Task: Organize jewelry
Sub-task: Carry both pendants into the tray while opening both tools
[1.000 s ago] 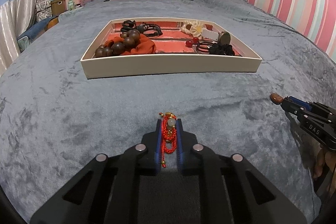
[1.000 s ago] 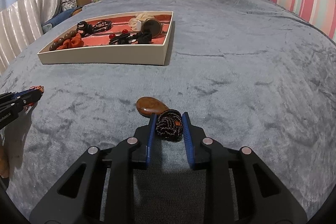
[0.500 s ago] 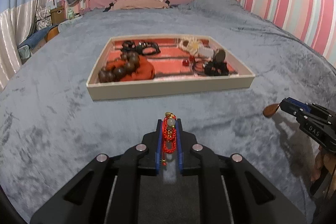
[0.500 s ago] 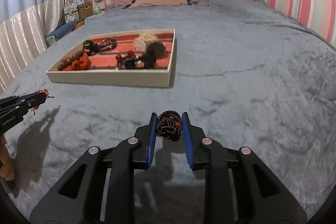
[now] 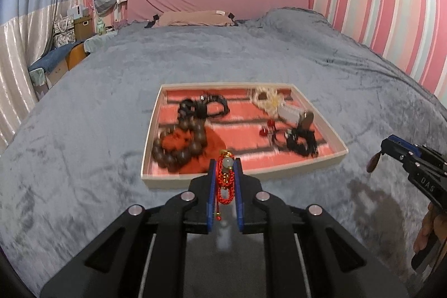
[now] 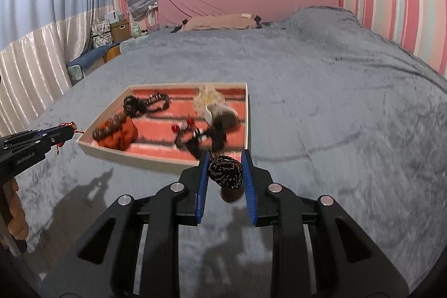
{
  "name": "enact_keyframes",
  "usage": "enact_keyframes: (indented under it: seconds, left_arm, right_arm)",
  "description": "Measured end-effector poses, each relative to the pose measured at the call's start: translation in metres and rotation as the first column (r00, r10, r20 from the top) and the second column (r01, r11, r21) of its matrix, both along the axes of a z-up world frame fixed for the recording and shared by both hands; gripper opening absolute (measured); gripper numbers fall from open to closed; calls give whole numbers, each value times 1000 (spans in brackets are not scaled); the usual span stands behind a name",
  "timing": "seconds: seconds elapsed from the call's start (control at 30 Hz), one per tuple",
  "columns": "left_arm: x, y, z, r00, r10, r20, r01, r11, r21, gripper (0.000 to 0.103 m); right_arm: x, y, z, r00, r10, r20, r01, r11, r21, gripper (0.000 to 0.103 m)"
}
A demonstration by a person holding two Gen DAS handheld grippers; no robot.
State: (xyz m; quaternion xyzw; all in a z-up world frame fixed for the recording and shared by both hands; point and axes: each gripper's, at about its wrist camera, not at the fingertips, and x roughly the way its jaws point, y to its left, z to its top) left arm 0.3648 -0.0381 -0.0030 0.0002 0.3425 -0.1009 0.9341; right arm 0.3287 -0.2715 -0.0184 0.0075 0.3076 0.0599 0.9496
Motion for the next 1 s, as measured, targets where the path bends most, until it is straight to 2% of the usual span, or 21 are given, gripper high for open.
enact_keyframes:
  seconds: [0.17,0.27,0.37,0.6,0.77,1.0]
  left_arm:
    - [34,4,8,1000,19,-11,-19,1000,-4,12]
    - [54,7,7,999,30,-31,-31,999,-23,12]
    - [71,6,0,999,34,-41,-34,999,-5,12]
    - [101,6,-25,995,43,-88,-45,999,-21,12]
    - [114,-5,-51,992,35,-117,-35,999,-3,12]
    - [115,-18,-76,993,32,-110,-25,997,70,12]
  right_arm:
    - [31,9,16,1000,9,10,-9,1000,17,24]
    - [51,15,21,1000,10,6,-10,999,31,24]
    - [70,21,18,1000,11,-1,-11,999,42,24]
    - [108,31,-6,999,14,-32,-12,998,62,24]
    - [120,29,-29,999,0,-47,3,998,55,24]
    - [115,20,-60,995,-35,-95,39,998,40,24]
